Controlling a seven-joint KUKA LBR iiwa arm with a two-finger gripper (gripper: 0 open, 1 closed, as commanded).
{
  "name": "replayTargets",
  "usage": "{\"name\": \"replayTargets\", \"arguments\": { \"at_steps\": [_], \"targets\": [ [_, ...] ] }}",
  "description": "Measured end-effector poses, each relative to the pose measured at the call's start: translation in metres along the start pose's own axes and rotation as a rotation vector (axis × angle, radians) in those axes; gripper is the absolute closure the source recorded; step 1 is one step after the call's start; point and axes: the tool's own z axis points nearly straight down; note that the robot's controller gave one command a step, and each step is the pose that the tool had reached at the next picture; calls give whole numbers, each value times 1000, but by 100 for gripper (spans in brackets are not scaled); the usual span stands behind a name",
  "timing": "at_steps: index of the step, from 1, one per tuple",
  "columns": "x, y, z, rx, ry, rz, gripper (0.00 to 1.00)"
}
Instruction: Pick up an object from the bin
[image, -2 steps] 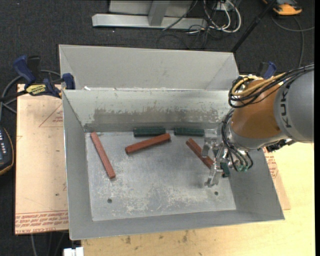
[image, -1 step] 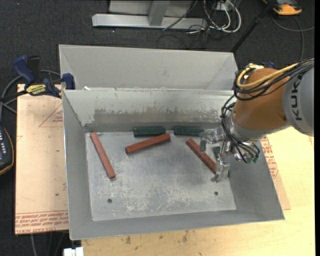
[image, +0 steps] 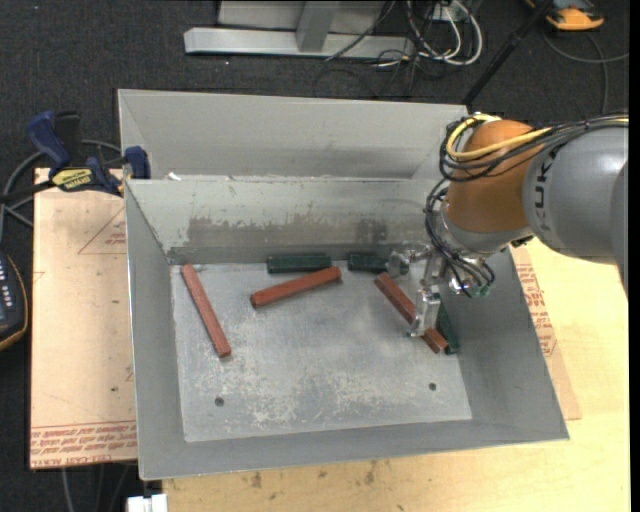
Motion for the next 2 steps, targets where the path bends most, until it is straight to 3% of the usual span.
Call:
{"name": "replayTargets", "arguments": {
  "at_steps": [1, 2],
  "targets": [
    [1, 1, -3, -1, 2, 1, 100],
    [3, 8, -140, 3, -7, -14, 100]
  ]
}}
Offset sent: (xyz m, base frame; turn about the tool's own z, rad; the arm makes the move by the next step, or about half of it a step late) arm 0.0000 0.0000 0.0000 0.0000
